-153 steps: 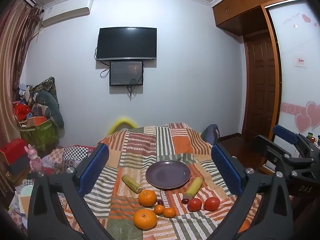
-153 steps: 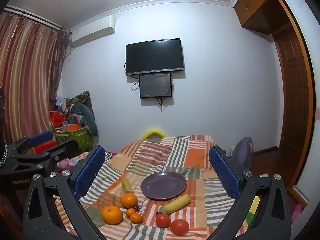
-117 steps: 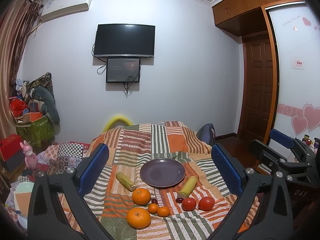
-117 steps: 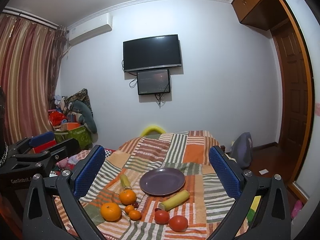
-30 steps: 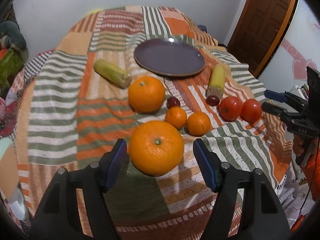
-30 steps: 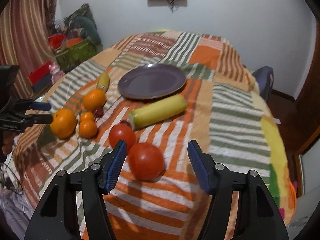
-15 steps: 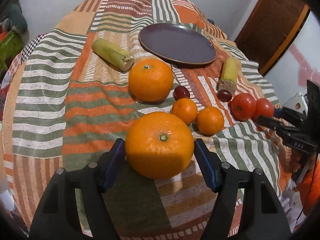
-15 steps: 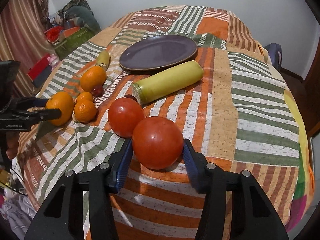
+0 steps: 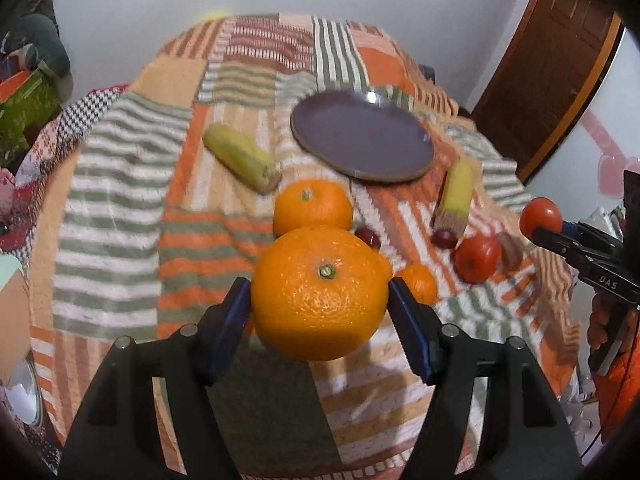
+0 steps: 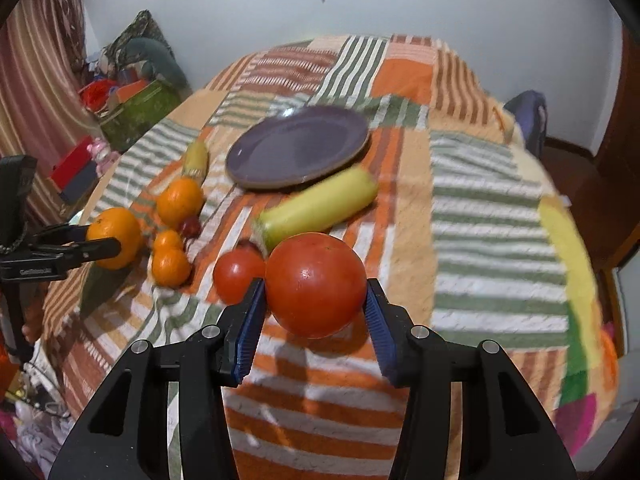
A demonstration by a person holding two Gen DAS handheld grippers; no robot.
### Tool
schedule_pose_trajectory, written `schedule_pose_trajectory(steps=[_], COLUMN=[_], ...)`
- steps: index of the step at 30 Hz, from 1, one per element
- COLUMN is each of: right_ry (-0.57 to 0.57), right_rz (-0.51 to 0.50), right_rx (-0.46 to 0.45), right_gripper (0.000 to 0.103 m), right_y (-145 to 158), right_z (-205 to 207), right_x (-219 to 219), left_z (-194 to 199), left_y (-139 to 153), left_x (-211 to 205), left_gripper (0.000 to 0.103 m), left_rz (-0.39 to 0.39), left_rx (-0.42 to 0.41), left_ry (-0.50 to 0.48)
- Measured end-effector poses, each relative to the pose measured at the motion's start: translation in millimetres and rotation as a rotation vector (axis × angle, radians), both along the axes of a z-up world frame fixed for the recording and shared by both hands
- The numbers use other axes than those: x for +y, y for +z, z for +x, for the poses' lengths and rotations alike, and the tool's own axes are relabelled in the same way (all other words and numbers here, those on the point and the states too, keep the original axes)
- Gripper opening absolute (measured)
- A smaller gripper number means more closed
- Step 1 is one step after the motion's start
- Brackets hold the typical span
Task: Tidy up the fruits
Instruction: 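Carry the orange onto the purple plate with the left gripper while the right gripper places the tomato beside it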
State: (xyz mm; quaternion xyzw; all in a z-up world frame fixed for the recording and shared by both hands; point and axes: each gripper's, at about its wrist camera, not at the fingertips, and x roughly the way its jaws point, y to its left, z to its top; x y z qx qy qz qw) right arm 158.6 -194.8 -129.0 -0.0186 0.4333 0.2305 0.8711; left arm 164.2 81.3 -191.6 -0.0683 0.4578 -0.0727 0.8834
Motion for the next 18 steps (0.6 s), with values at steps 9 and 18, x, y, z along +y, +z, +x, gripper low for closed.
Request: schedule_pose_trajectory(steps=[9,18], right_ry=[-0.030,-0.022], right_rz=[0.043,0.085], right_rx=[-0.095,-0.165], right_gripper=[0.046,0.046], right_y=[34,47], right_z=[28,62], right_x=[-1,17], left_z=[26,63], left_y=[43,60], left_x=[-5,-14], left_gripper=[0.069,0.069], left_rz=[-0.020,-0.028], left_rx=[-0.118,-0.194], left_ry=[-0.009,-0.010])
